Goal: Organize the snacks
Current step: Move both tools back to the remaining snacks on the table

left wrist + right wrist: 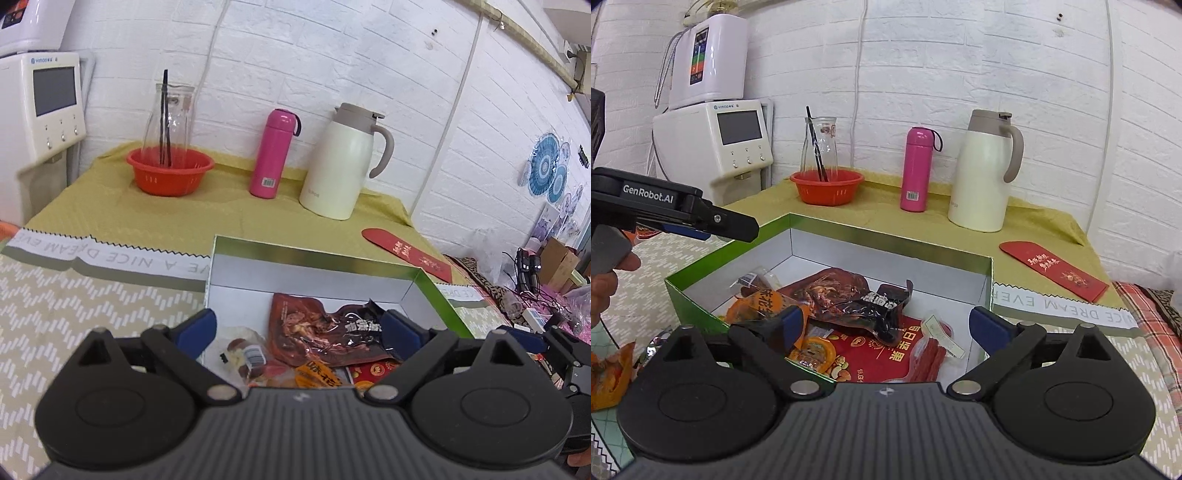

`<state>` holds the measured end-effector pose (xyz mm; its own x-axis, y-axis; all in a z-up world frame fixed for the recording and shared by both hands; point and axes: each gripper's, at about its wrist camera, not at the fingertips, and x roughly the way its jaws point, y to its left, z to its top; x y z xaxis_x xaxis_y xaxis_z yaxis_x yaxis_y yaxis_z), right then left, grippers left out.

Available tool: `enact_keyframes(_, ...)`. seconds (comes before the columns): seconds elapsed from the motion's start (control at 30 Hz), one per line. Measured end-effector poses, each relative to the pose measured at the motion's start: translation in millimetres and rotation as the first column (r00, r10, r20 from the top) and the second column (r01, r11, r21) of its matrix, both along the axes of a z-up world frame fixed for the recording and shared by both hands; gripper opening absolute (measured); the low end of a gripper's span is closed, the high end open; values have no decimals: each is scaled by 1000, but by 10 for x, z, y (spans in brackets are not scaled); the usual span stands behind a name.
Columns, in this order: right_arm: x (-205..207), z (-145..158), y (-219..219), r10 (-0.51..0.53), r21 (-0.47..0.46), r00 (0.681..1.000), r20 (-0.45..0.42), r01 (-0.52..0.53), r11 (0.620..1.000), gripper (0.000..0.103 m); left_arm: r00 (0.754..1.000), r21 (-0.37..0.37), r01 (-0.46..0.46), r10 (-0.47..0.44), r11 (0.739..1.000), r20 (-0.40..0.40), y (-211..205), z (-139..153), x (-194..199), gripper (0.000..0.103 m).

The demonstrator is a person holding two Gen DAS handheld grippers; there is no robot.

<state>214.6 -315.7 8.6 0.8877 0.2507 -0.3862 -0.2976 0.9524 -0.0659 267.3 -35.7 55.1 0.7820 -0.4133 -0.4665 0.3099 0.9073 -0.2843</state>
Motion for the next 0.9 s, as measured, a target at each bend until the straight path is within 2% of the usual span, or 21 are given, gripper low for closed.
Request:
enact_keyframes(0.33,-479,211,37,12,21,999,47,-13,1000,103,997,31,30,-32,999,70,-66,246,-503,95)
enact_keyframes(0.6,-901,262,69,31,51,999,35,-32,998,103,991,45,81,-86,996,103,-109,322,-996,95)
enact_keyframes(0.73,-1150,200,34,45,84,999,22,-46,995,103,986,47,113,-118,993,120,-89,242,-1314,95)
enact_keyframes(0.8,-1271,120,18,31,98,1000,3,-32,995,103,979,38,160,-163,986,124,-81,142,-1462,95)
enact_keyframes(0.9,-1450,-78,-5,3,97,1000,-16,-1,995,103,979,35,174,-176,984,98,-77,-58,-1644,95)
